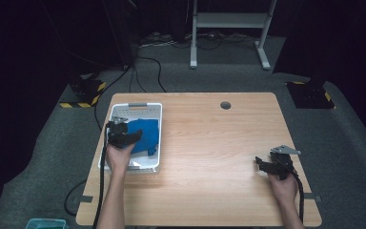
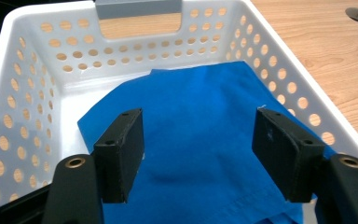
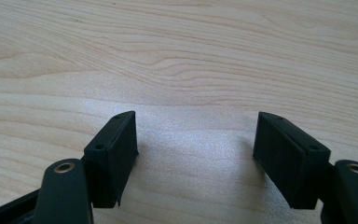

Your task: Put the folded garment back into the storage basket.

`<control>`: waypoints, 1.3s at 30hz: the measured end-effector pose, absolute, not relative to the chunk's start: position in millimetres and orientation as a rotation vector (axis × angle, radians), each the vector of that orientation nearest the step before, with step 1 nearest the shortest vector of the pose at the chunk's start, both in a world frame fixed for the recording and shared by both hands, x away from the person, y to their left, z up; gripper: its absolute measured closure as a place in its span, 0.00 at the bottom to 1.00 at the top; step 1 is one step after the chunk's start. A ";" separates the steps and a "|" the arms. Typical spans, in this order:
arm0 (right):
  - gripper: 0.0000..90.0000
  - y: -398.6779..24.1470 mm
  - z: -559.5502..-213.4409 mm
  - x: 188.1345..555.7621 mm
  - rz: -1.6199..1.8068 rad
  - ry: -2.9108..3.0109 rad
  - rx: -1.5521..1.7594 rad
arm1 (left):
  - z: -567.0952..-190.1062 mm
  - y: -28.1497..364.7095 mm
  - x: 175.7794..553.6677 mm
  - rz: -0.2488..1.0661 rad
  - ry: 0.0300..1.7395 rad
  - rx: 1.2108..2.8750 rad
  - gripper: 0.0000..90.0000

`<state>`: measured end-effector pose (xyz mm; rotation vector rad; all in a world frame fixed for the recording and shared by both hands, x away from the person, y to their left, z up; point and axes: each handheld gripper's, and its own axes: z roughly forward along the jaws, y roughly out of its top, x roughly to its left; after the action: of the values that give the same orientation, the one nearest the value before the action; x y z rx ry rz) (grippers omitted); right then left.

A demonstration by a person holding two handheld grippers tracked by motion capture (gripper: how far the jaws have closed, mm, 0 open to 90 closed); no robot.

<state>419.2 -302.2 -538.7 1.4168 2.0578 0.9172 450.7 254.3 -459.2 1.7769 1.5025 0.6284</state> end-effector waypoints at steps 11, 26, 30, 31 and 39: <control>0.34 -302.2 -538.7 419.2 0.917 2.058 1.417 | -455.8 247.8 447.1 0.637 1.485 1.770 0.37; 0.34 -302.2 -538.7 419.2 0.917 2.058 1.417 | -448.6 237.4 439.9 0.628 1.430 1.758 0.38; 0.34 -302.2 -538.7 419.2 0.917 2.058 1.417 | -445.9 233.2 438.2 0.631 1.414 1.765 0.38; 0.34 -302.2 -538.7 419.2 0.917 2.058 1.417 | -445.1 232.6 437.5 0.632 1.410 1.761 0.38; 0.34 -302.2 -538.7 419.2 0.917 2.058 1.417 | -440.7 227.5 435.0 0.622 1.388 1.756 0.38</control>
<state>419.2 -302.2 -538.7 1.4172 2.0578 0.9170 435.0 227.5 -440.7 1.7559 1.3877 0.6221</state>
